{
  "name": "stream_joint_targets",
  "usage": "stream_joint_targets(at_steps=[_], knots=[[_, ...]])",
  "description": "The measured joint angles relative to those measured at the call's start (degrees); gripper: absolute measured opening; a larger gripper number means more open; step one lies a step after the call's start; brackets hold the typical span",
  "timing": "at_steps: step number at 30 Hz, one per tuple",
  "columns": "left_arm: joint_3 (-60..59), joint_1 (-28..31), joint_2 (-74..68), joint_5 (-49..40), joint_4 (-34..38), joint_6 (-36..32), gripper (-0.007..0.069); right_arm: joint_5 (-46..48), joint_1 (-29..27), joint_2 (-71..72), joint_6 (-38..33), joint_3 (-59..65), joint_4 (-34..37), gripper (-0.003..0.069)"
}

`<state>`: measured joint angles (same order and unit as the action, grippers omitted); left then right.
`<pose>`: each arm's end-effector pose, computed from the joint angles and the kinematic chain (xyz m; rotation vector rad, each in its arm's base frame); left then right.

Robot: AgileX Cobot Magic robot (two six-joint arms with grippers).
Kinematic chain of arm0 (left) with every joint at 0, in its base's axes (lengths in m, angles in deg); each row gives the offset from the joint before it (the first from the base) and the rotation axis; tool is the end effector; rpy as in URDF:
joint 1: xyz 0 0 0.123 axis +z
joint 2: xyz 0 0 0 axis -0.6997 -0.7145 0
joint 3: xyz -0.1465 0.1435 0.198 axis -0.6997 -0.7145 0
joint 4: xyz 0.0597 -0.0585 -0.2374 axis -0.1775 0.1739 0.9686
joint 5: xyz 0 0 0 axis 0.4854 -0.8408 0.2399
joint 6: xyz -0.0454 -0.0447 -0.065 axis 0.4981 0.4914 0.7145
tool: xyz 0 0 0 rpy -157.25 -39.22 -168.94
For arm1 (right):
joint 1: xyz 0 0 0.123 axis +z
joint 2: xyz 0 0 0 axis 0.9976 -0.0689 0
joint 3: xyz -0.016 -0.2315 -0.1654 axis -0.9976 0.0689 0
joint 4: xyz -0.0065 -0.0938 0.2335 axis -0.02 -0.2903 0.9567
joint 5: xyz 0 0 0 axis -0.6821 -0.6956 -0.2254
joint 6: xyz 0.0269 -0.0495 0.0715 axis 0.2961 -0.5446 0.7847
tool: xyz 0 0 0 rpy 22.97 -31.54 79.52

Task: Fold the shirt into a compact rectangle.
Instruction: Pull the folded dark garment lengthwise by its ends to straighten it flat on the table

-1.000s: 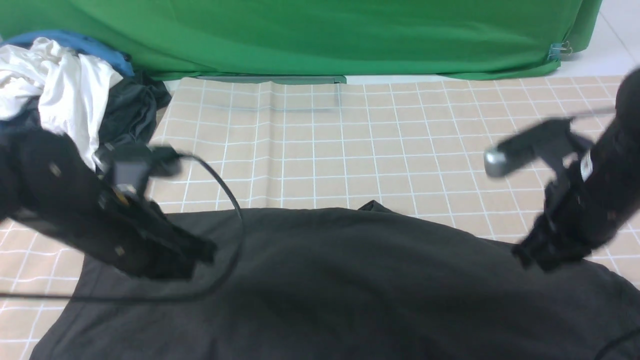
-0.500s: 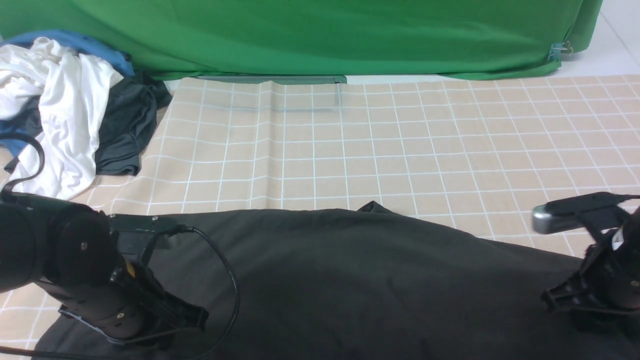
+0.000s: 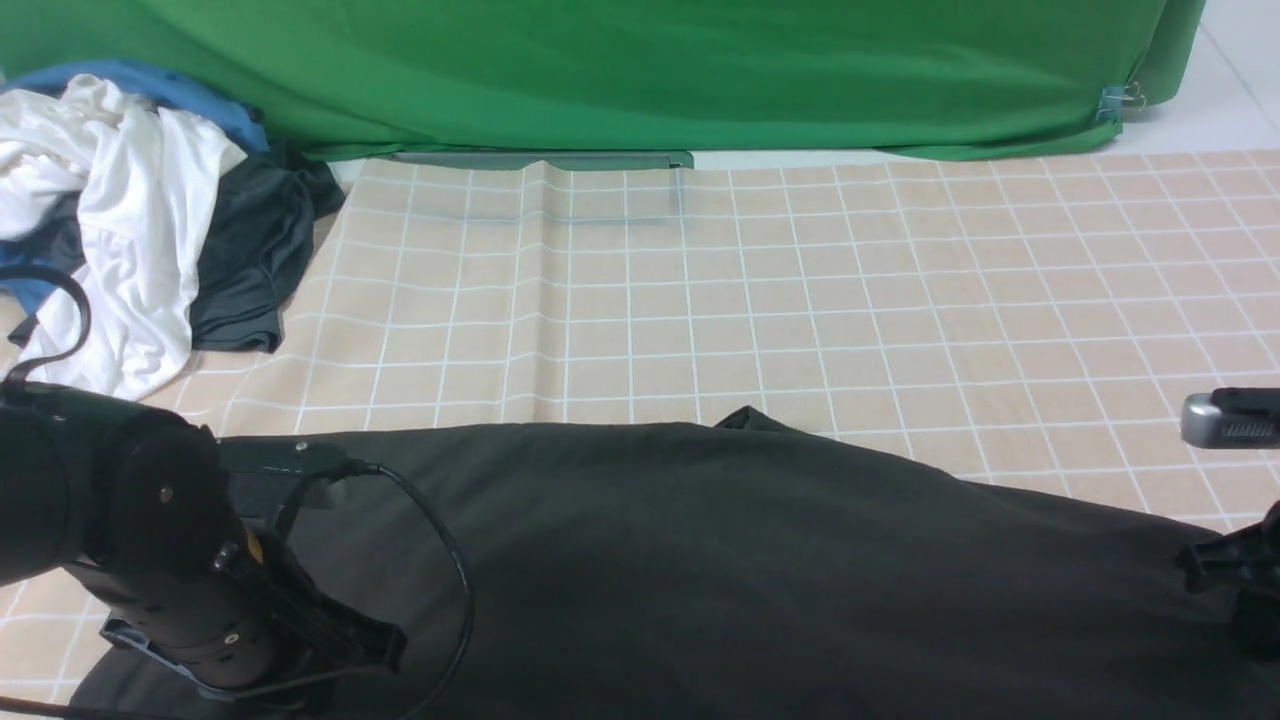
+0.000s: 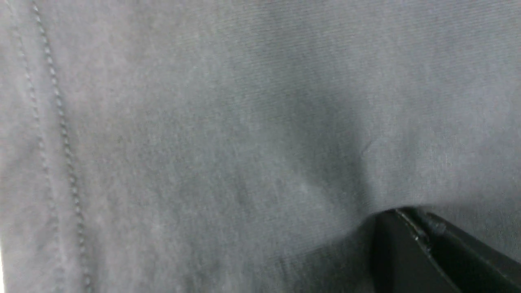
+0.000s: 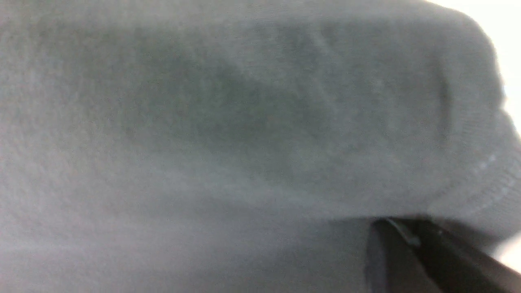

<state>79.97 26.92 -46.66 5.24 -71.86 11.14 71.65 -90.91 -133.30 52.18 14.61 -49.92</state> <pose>0.2030 -0.0672 0.1652 0.2514 3.0263 -0.0896 0.2460 -0.0200 0.1665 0.1036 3.0902 0.0124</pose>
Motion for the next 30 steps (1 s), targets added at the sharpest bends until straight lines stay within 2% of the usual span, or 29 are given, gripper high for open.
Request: stream_joint_targets(at_steps=[4,6,10,12,14,20,23,24,27,29,30], knots=[[0.1,0.0,3.7,-1.5,-0.4,-0.3,0.0019,3.0,-0.5,5.1,1.6,-0.7,-0.8,0.0204],[0.1,0.0,8.9,-3.3,0.4,-0.6,0.0019,1.6,-0.5,9.0,2.0,-0.8,-0.8,0.0356],[0.1,0.0,15.7,-4.7,2.6,-2.3,0.0019,-0.3,-0.5,9.1,2.6,-0.8,-0.8,0.0563],[0.1,0.0,18.7,-5.3,3.2,-2.4,0.0019,-0.4,-0.5,7.5,2.8,-0.8,-0.8,0.0628],[0.1,0.0,22.2,-5.8,3.6,-2.5,0.0019,-0.5,-0.5,4.6,2.9,-0.8,-1.3,0.0650],[0.1,0.0,29.2,-6.6,3.9,-3.4,0.0019,-1.4,-0.5,-2.5,2.9,-0.8,-1.7,0.0619],[0.1,0.0,32.2,-6.8,4.0,-4.0,0.0019,-1.2,-0.5,-4.9,2.9,-1.5,-1.3,0.0559],[0.1,0.0,32.9,-6.9,4.0,-4.6,0.0019,-1.1,-0.5,-5.3,2.7,-1.7,-0.8,0.0519],[0.1,0.0,33.5,-7.1,4.1,-4.8,0.0019,-0.9,-0.5,-5.3,1.6,-1.9,1.0,0.0319],[0.1,0.0,33.6,-7.1,4.2,-4.9,0.0019,-0.9,-0.5,-4.8,1.1,-1.9,1.3,0.0145],[0.1,0.0,33.6,-7.1,4.4,-4.9,0.0019,-0.9,-0.6,-4.5,0.9,-1.8,1.0,0.0113]])
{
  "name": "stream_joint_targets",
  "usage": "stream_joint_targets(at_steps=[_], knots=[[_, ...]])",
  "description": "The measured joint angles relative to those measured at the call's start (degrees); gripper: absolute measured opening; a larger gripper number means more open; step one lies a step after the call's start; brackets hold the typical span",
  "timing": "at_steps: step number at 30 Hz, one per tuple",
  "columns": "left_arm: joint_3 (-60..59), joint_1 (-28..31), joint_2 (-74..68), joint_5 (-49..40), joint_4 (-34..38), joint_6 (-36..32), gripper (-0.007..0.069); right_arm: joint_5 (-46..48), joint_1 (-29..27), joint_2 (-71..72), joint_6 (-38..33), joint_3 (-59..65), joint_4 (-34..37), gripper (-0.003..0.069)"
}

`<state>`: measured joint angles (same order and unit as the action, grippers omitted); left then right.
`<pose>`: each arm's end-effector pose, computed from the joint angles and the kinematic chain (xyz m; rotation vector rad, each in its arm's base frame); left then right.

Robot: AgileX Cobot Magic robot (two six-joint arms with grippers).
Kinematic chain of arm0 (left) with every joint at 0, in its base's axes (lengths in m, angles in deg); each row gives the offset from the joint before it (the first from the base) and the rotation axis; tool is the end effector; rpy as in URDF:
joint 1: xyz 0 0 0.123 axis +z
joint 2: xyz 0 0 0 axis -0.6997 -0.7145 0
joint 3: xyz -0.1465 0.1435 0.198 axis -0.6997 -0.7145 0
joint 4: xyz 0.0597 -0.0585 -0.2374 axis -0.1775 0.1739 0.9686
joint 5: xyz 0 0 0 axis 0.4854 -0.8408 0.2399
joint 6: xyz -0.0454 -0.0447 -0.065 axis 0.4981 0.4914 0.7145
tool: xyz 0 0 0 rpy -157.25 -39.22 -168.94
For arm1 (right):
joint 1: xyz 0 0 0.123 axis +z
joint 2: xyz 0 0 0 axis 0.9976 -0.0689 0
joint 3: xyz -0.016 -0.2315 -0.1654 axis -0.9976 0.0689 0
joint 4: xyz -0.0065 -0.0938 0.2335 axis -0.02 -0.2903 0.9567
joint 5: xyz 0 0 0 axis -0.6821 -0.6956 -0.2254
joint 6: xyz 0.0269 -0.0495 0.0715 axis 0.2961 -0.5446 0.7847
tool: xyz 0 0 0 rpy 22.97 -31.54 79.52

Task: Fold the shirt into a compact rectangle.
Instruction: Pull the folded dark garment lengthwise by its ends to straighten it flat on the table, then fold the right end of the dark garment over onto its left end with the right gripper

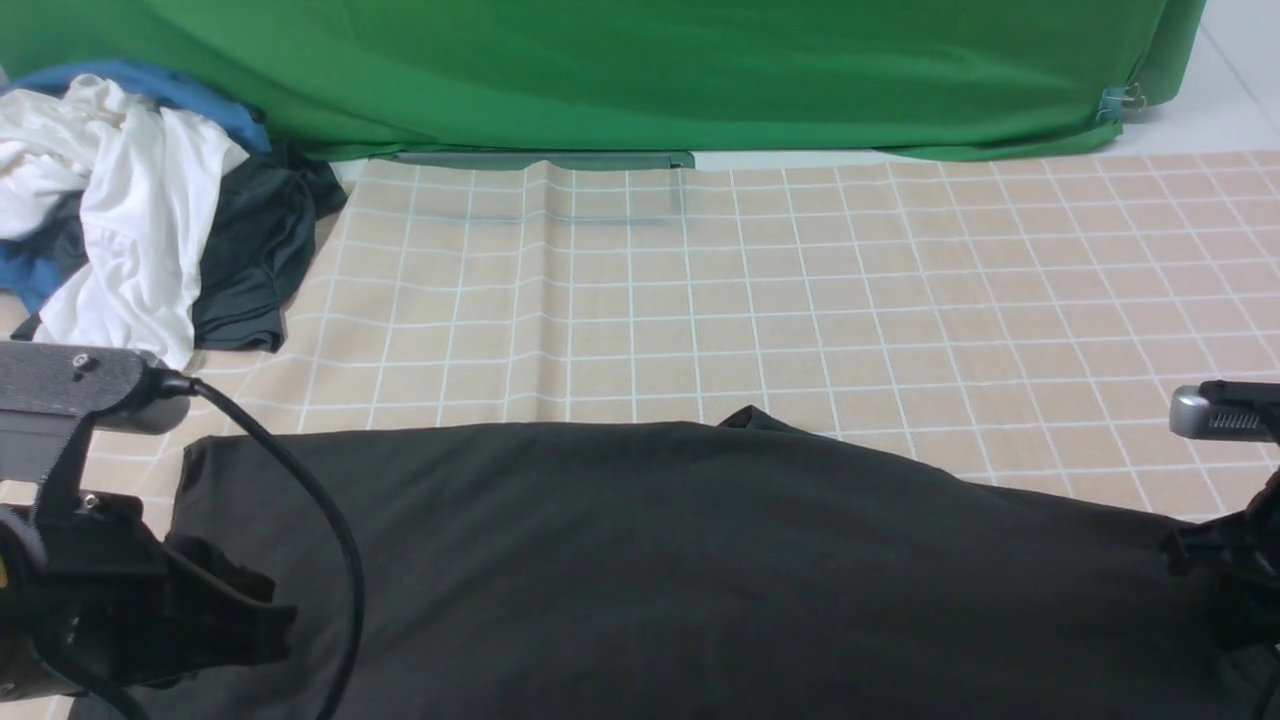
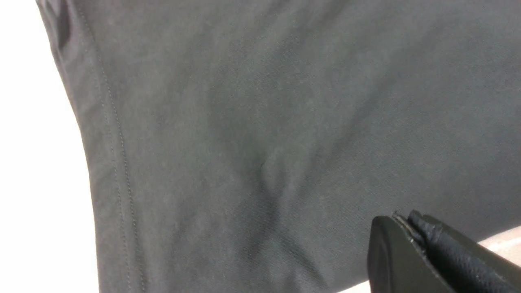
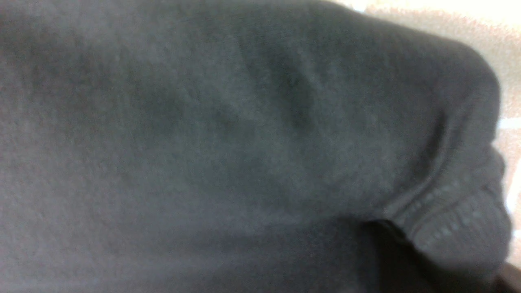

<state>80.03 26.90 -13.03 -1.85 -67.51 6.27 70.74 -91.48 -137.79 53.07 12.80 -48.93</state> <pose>0.1364 -0.0521 0.2706 0.2978 2.5601 -0.2772 0.2579 -0.0224 0.1532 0.1636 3.1177 0.0341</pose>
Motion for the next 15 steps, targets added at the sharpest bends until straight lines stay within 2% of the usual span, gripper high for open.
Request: stream_joint_targets(at_steps=[6,11,15], knots=[[0.0,0.0,0.0,-0.3,0.2,-0.1,0.0019,3.2,-3.4,5.0,-0.3,-1.6,-3.7,0.0109],[0.0,-0.1,0.0,-0.5,0.2,-0.1,0.0019,10.6,-7.3,10.0,0.7,-7.3,-6.2,0.0109],[0.0,-0.1,0.0,-0.3,0.2,-0.1,0.0019,15.8,-6.4,11.9,0.7,-12.0,-5.4,0.0109]])
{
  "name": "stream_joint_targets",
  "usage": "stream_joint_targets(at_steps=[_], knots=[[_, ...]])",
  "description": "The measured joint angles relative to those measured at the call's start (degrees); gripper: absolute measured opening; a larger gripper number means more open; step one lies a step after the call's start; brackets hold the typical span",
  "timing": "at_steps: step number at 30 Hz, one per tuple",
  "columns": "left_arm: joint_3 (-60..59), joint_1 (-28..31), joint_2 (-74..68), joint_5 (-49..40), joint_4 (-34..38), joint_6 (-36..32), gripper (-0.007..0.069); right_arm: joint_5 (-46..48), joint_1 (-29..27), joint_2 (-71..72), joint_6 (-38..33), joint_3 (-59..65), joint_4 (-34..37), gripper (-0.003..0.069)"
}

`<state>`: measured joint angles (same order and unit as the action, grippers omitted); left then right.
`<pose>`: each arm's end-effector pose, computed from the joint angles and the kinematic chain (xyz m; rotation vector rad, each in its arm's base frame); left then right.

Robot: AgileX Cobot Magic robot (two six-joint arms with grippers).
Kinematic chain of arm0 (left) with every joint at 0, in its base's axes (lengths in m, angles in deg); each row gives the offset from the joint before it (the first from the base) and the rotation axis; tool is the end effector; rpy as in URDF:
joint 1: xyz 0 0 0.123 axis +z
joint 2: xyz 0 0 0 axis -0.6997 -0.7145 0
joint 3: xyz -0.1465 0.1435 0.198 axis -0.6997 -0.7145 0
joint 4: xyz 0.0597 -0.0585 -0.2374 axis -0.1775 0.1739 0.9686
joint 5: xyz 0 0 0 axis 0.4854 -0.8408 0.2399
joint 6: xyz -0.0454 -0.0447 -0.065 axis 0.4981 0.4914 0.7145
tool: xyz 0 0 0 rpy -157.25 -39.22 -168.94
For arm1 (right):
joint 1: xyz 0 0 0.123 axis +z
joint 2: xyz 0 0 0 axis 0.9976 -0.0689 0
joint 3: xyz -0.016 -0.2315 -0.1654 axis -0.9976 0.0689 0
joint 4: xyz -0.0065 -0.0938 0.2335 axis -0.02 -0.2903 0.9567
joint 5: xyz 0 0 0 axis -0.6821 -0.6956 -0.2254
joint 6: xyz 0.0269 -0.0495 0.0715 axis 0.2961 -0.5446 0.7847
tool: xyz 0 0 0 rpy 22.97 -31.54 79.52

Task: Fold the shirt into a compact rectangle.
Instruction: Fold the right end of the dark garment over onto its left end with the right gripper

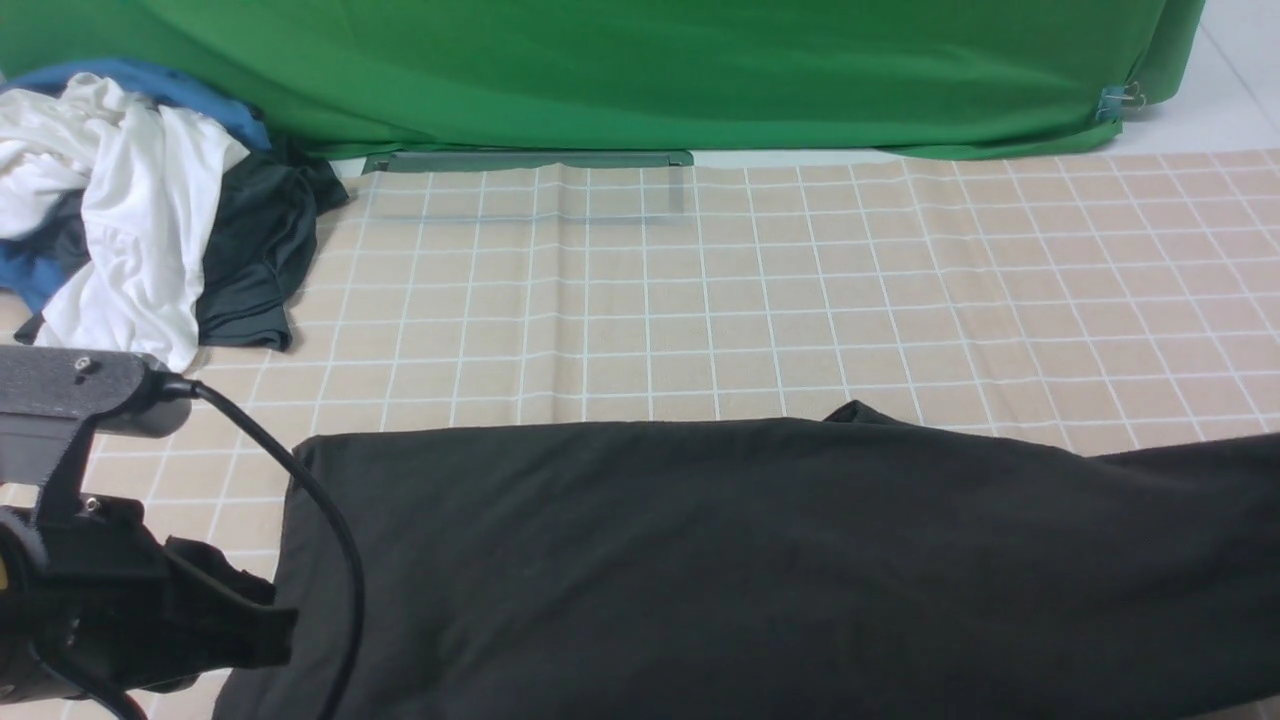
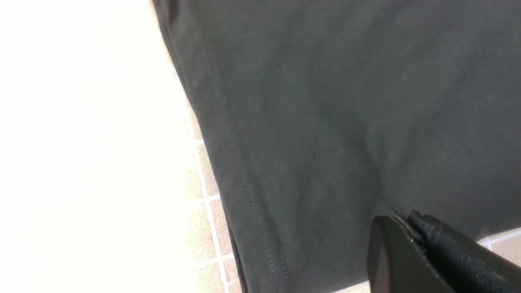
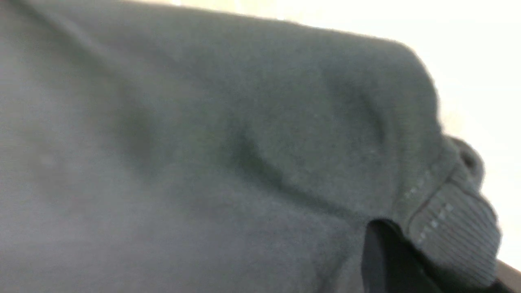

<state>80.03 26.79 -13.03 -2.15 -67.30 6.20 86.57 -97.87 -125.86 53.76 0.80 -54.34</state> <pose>0.1359 -0.0525 0.2704 0.3008 2.5652 -0.2813 0.2532 -0.0581 0.2542 0.2690 2.9747 -0.1096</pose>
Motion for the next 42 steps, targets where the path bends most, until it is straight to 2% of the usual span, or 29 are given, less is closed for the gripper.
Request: stream_joint_targets(at_steps=[6,9,12,15,24,31,36,42], knots=[[0.0,0.0,0.0,1.0,0.1,0.0,0.0019,4.0,9.1,1.5,0.0,-6.9,6.4,0.0109],[0.0,0.0,0.0,1.2,0.1,0.0,0.0019,4.3,18.1,1.4,1.3,-10.8,10.1,0.0109],[0.0,0.0,0.0,1.3,-0.2,0.1,0.0019,3.4,25.5,0.7,4.1,-13.9,11.1,0.0109],[1.7,0.0,0.0,0.1,-2.1,1.4,0.0019,2.0,35.7,-1.7,7.3,-18.4,11.9,0.0109],[9.6,0.0,3.4,-4.6,-4.5,3.5,0.0019,-2.3,54.1,-15.0,12.5,-30.4,12.9,0.0109],[10.1,0.0,7.8,-7.8,-4.5,4.8,0.0019,-3.6,60.1,-28.3,13.3,-41.6,16.2,0.0109],[10.1,0.0,9.3,-9.3,-4.5,4.9,0.0019,-4.3,61.5,-35.6,13.3,-47.9,19.7,0.0111],[10.1,0.0,9.6,-10.0,-4.5,4.9,0.0019,-5.9,62.7,-43.9,13.3,-55.9,23.8,0.0146]])
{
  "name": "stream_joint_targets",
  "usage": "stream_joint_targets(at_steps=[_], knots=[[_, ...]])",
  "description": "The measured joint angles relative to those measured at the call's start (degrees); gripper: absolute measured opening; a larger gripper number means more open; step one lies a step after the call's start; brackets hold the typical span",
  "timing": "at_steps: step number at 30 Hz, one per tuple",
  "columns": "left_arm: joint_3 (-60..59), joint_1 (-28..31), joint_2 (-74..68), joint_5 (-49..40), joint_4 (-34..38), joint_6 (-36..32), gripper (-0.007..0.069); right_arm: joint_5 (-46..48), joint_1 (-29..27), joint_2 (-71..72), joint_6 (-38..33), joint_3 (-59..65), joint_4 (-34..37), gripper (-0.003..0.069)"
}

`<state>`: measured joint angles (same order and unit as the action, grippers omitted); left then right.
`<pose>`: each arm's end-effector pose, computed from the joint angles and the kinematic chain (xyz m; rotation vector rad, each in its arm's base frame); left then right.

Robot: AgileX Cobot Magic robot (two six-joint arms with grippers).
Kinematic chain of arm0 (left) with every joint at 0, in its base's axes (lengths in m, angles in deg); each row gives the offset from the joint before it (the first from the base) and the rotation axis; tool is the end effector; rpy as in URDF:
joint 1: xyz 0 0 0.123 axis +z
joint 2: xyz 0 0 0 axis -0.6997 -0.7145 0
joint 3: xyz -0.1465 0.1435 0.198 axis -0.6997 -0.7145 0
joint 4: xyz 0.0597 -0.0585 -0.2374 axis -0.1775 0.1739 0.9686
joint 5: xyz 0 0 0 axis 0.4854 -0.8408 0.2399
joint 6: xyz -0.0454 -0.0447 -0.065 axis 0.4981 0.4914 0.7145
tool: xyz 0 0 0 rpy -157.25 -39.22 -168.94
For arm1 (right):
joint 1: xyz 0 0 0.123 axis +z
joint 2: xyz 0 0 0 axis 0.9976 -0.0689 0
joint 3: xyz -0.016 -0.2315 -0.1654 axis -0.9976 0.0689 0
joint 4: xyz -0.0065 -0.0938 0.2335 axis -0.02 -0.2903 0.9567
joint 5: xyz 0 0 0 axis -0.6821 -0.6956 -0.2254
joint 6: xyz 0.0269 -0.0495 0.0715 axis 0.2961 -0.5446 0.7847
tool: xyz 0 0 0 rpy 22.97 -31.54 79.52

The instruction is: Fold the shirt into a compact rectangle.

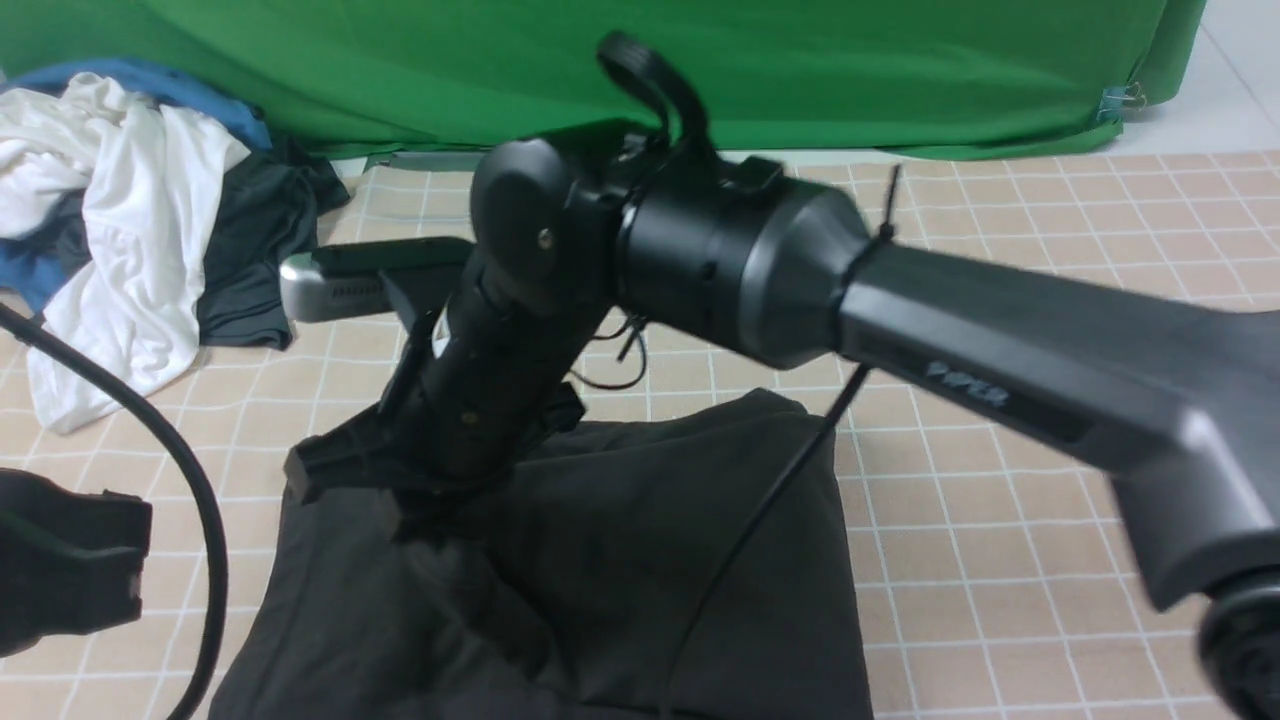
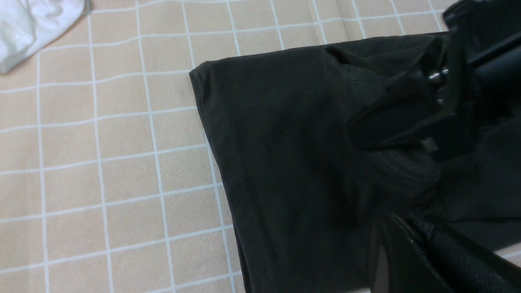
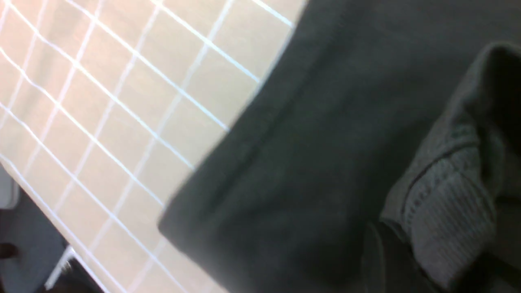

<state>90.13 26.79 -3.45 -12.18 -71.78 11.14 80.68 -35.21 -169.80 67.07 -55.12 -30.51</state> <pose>0.1040 -0.0374 0.3356 0.2355 2.4035 -0.2578 0.2909 0.3982 0.2382 -0.7286 2.7273 0.7677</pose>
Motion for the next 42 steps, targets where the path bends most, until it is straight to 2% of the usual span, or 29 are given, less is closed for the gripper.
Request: stream_joint_targets(at_steps=[4,7,9,11,13,16,17,18,20,26,30,33,37,42], knots=[[0.0,0.0,0.0,0.1,-0.2,0.0,0.0019,-1.7,0.4,-3.0,0.0,-2.3,0.5,0.0240],[0.0,0.0,0.0,0.1,-0.8,0.0,0.0019,0.1,0.3,-3.2,-1.2,-3.9,0.6,0.0399],[0.0,0.0,0.0,0.0,-0.9,0.0,0.0019,3.4,0.0,-2.6,-4.1,-5.5,0.4,0.0441],[0.0,0.0,0.0,0.0,-1.0,0.0,0.0019,6.1,-0.3,-2.3,-4.9,-6.5,-0.3,0.0451],[0.0,0.0,0.0,-0.3,-1.2,0.0,0.0019,10.6,-0.7,-1.3,-5.8,-7.3,-2.4,0.0416],[0.0,0.0,0.0,-0.7,-1.8,0.0,0.0019,13.5,-0.7,-0.3,-6.1,-7.5,-4.5,0.0225],[0.0,0.0,0.0,-0.8,-1.9,0.0,0.0019,13.6,-0.4,-0.7,-6.2,-7.3,-4.7,0.0139],[0.0,0.0,0.0,-0.8,-2.0,0.0,0.0019,13.3,0.0,-1.3,-6.2,-7.3,-4.9,0.0090],[0.0,0.0,0.0,-0.9,-2.3,0.0,0.0019,12.1,1.2,-2.7,-6.2,-7.0,-5.0,0.0050],[0.0,0.0,0.0,-0.9,-3.1,0.7,0.0019,4.1,5.8,-9.2,-7.0,-6.8,-3.7,0.0040],[0.0,0.0,0.0,-0.9,-3.1,1.1,0.0019,3.8,6.2,-10.2,-9.0,-6.7,-3.7,0.0039],[0.0,0.0,0.0,-0.9,-3.1,1.1,0.0019,6.6,4.6,-8.5,-10.1,-7.2,-4.3,0.0038],[0.0,0.0,0.0,-0.9,-3.1,1.3,0.0019,12.2,-0.1,-3.1,-10.4,-7.7,-10.4,0.0038],[0.0,0.0,0.0,-0.9,-3.1,1.3,0.0019,13.5,-9.0,6.7,-12.0,-5.6,-16.2,0.0038]])
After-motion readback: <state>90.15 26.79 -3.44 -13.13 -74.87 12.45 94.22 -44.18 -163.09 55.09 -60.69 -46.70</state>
